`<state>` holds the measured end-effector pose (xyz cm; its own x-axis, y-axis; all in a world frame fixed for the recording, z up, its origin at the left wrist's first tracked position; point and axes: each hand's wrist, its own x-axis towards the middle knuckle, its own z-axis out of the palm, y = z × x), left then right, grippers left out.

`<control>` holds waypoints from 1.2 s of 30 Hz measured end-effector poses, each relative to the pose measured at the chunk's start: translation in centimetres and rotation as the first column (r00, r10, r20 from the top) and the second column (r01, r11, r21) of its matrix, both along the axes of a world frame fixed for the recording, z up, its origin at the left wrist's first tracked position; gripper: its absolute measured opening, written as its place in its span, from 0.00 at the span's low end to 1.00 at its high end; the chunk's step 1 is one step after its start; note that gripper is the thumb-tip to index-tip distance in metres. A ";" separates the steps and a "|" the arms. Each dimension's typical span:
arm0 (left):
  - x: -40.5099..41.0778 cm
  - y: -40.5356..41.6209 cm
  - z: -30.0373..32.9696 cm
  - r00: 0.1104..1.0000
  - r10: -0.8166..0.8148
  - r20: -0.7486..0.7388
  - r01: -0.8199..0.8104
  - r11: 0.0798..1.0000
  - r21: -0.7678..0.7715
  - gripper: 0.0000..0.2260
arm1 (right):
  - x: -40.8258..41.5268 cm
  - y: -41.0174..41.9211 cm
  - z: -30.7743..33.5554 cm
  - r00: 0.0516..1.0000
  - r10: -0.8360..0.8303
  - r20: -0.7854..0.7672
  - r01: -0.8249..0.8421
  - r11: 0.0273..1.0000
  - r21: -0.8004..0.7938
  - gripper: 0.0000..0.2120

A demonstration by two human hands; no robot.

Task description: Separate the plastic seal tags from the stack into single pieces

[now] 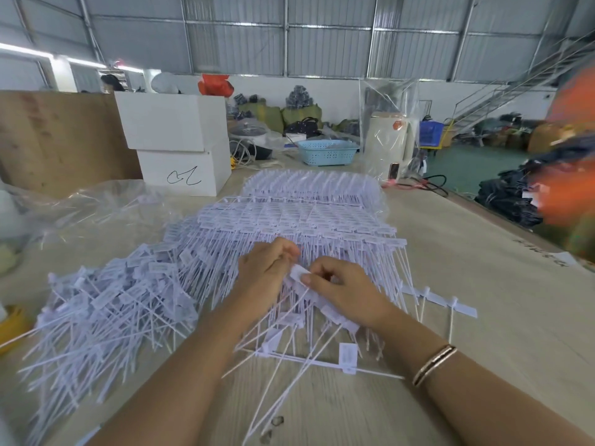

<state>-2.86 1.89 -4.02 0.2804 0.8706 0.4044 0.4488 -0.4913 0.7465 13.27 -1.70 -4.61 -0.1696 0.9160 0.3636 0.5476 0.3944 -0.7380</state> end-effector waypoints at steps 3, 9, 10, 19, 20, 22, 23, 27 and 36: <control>-1.0 0.5 0.3 0.972 -0.006 -0.234 0.021 0.998 0.062 0.10 | 0.7 -0.2 0.3 0.982 0.029 -0.188 -0.043 0.997 -0.067 0.14; -0.4 -0.3 0.3 0.983 -0.185 -0.025 0.182 0.980 -0.084 0.08 | 0.0 -0.2 0.6 0.985 0.055 -0.165 -0.081 0.985 -0.153 0.13; -0.4 -0.3 0.4 0.980 -0.199 -0.021 0.196 0.976 -0.095 0.08 | -0.1 -0.3 0.7 0.984 0.062 -0.165 -0.087 0.984 -0.153 0.15; 0.0 0.5 0.3 0.970 -0.163 0.179 0.199 0.958 -0.208 0.15 | -1.0 -0.4 0.8 0.994 -0.007 -0.112 0.015 0.998 0.069 0.12; 0.2 0.6 0.2 0.962 -0.150 0.230 0.203 0.952 -0.229 0.15 | -1.1 -0.4 0.8 0.998 -0.035 -0.056 0.043 0.989 0.141 0.12; 0.3 0.9 0.1 0.943 -0.092 0.321 0.184 0.945 -0.271 0.15 | -1.2 -0.5 0.8 0.995 -0.097 0.039 0.084 0.964 0.253 0.14; 0.2 1.1 0.2 0.924 -0.039 0.381 0.163 0.940 -0.299 0.15 | -1.1 -0.7 0.7 0.991 -0.119 0.060 0.096 0.947 0.307 0.14; -1.1 1.6 0.9 0.793 0.056 0.606 0.198 0.918 -0.343 0.21 | -0.3 -1.3 1.1 0.996 -0.081 0.034 0.065 0.939 0.338 0.13; -0.3 0.5 1.1 0.906 -0.214 0.366 0.274 0.954 -0.119 0.12 | -0.1 -0.5 0.5 0.946 -0.264 0.185 0.208 0.938 0.277 0.14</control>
